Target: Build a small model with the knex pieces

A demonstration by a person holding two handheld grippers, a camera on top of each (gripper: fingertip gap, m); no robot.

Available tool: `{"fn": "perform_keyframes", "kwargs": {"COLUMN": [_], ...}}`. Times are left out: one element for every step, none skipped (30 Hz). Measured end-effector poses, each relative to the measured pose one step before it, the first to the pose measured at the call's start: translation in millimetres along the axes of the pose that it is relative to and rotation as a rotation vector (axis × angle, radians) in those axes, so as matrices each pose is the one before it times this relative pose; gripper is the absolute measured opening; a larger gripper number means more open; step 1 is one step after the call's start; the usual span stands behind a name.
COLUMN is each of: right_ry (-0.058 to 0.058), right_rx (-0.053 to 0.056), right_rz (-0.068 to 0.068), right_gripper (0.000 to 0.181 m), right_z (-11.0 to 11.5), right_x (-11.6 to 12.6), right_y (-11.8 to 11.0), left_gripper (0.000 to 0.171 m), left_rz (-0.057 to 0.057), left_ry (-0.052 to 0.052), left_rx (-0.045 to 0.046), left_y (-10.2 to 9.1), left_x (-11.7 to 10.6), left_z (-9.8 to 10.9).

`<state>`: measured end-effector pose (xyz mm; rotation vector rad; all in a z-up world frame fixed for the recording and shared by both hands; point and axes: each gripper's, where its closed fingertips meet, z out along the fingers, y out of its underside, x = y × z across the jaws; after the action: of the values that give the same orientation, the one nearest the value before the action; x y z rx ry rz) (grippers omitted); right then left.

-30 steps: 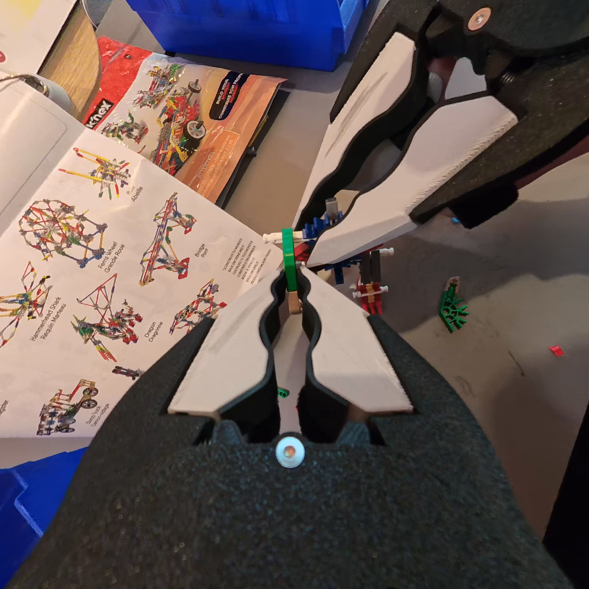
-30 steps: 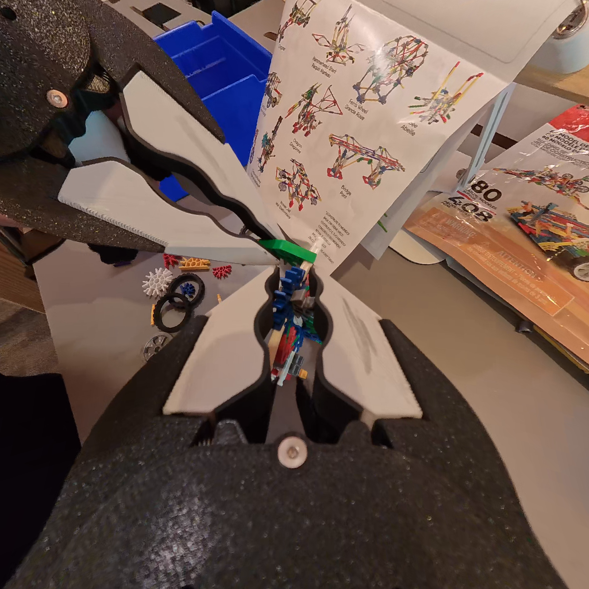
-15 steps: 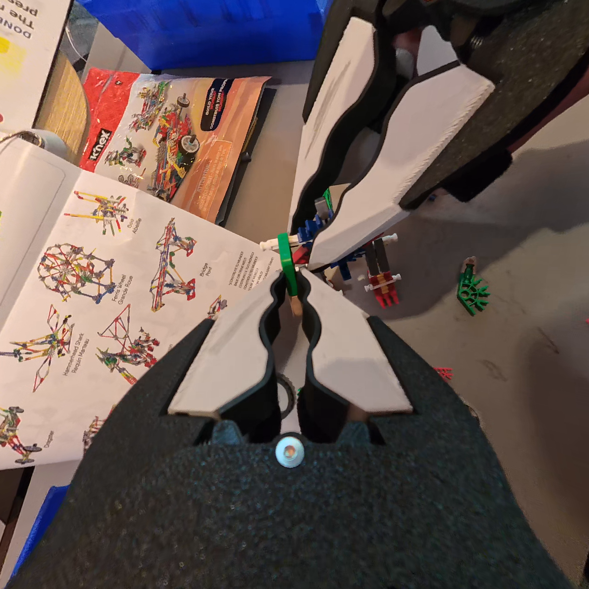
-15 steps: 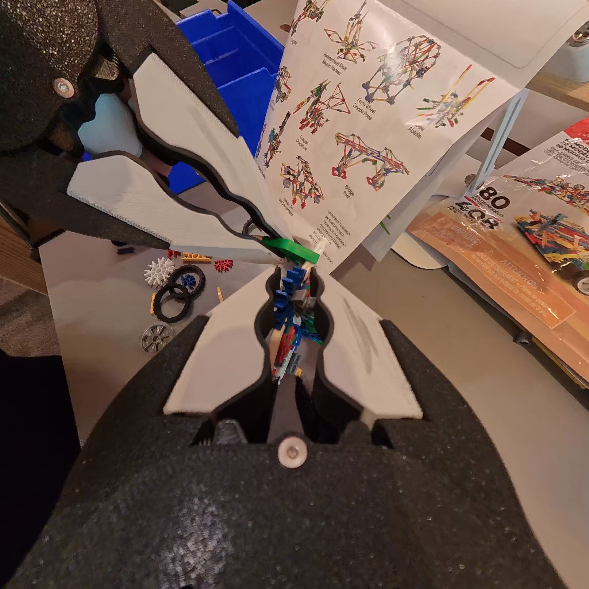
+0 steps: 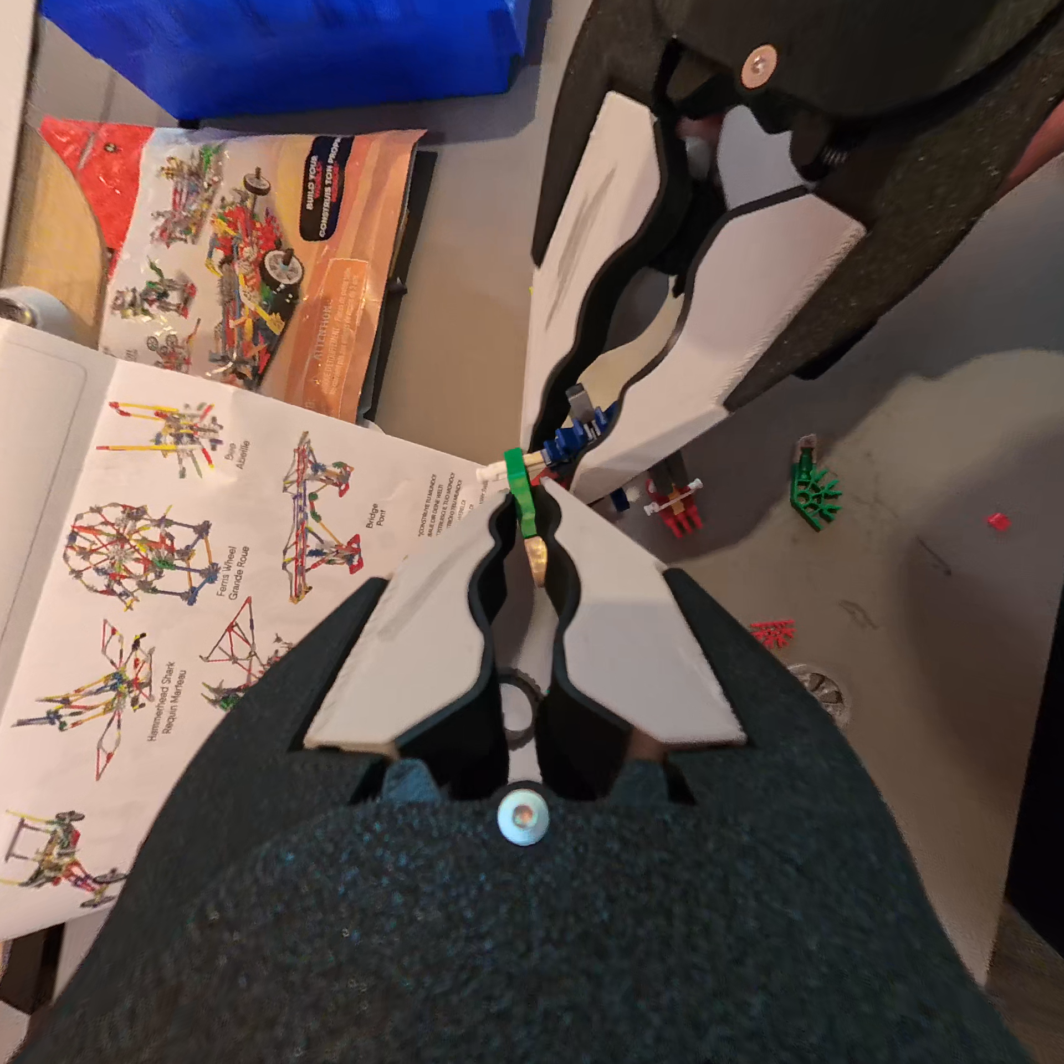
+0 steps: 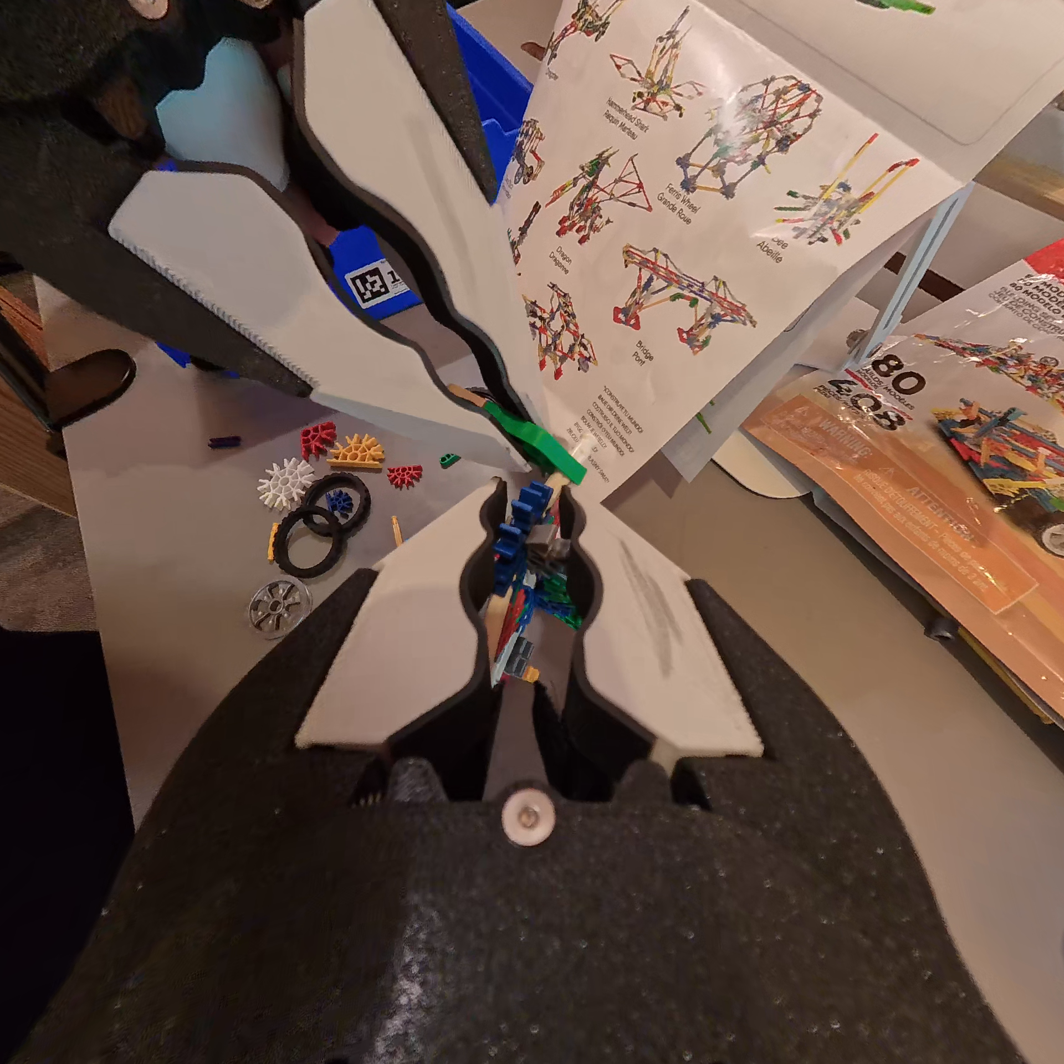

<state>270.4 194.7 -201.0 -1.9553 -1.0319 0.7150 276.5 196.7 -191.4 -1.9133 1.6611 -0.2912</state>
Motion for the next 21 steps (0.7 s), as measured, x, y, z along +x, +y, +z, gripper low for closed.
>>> {"fn": "perform_keyframes", "kwargs": {"right_ry": [-0.0058,0.0009,0.0034,0.0035,0.0042,0.0036,0.0021,0.0013,0.0017,-0.0005,0.0000,0.0019,0.0001,0.0000,-0.0010,-0.0029,0.0022,0.0035,-0.0020,-0.0039,-0.0022], "right_rx": [0.0026,0.0006,-0.0018,-0.0006,0.0012,-0.0003,-0.0007,0.0007,-0.0005,-0.0018,0.0011,0.0028,0.0032,0.0037,0.0014,0.0005,0.0003,-0.0013,-0.0007,0.0028,0.0038], "right_rz": [0.0056,0.0015,-0.0033,-0.0028,-0.0005,-0.0018,-0.0023,-0.0003,-0.0007,-0.0033,-0.0008,0.0018,0.0007,0.0023,0.0024,0.0013,-0.0029,-0.0060,-0.0038,0.0026,0.0030], "right_gripper": [0.016,0.016,0.016,0.016,0.016,0.016,0.016,0.016,0.016,0.016,0.016,0.016,0.016,0.016,0.016,0.016,0.016,0.016,0.016,0.015,0.015], "right_z": [-0.31,-0.07,0.01,-0.02,0.17,-0.04,-0.13,0.15,0.14,-0.06,0.00,0.08,-0.21,0.04,-0.27,-0.05,0.25,0.17,0.03,0.23,0.21], "right_x": [0.03,0.21,0.02,0.19,0.71,0.91,0.51,0.52,0.54,0.19,0.10,0.32,-0.09,-0.10,0.10,0.05,0.36,0.18,-0.07,0.31,0.32], "right_y": [0.12,-0.04,0.15,0.01,-0.12,0.13,0.14,-0.08,0.05,0.09,-0.12,-0.10,0.06,-0.04,0.10,0.03,-0.16,-0.13,0.05,-0.41,-0.24], "left_gripper": [0.002,0.002,0.002,0.001,0.001,0.002,0.002,0.001,0.002,0.002,0.002,0.002,0.002,0.001,0.001,0.001,0.001,0.001,0.001,0.001,0.001], "left_rz": [-0.0088,0.0041,-0.0111,-0.0055,0.0076,0.0105,0.0020,-0.0047,0.0023,0.0046,0.0043,0.0031,-0.0071,-0.0050,-0.0038,0.0003,0.0036,-0.0011,0.0015,-0.0050,0.0008], "left_ry": [0.0074,-0.0036,0.0071,0.0059,-0.0011,0.0012,0.0119,0.0125,0.0050,0.0062,0.0005,0.0018,0.0111,0.0046,0.0015,-0.0031,-0.0086,-0.0012,0.0016,0.0013,0.0016], "left_rx": [-0.00381,0.00053,0.00136,-0.00331,-0.01189,-0.01411,-0.00912,-0.00591,-0.00540,-0.00524,-0.00530,-0.00179,0.00147,0.00537,0.00618,0.00361,0.00059,0.00211,0.00340,0.00111,0.00203], "left_y": [0.46,0.72,0.41,-0.16,-0.23,0.01,0.05,0.12,0.25,0.21,-0.05,-0.19,0.24,-0.10,-0.17,-0.30,-0.13,-0.06,-0.08,0.02,-0.06], "left_x": [0.08,0.00,0.33,-0.39,-0.67,-0.22,-0.06,-0.38,-0.39,0.41,-0.37,-0.12,0.37,-0.24,0.15,-0.10,-0.58,-0.06,0.16,-0.58,-0.52], "left_z": [0.42,0.42,0.28,0.19,0.56,0.94,0.49,0.30,0.71,0.21,0.13,0.40,0.03,0.09,0.54,0.07,0.27,0.35,0.10,0.17,0.36]}}
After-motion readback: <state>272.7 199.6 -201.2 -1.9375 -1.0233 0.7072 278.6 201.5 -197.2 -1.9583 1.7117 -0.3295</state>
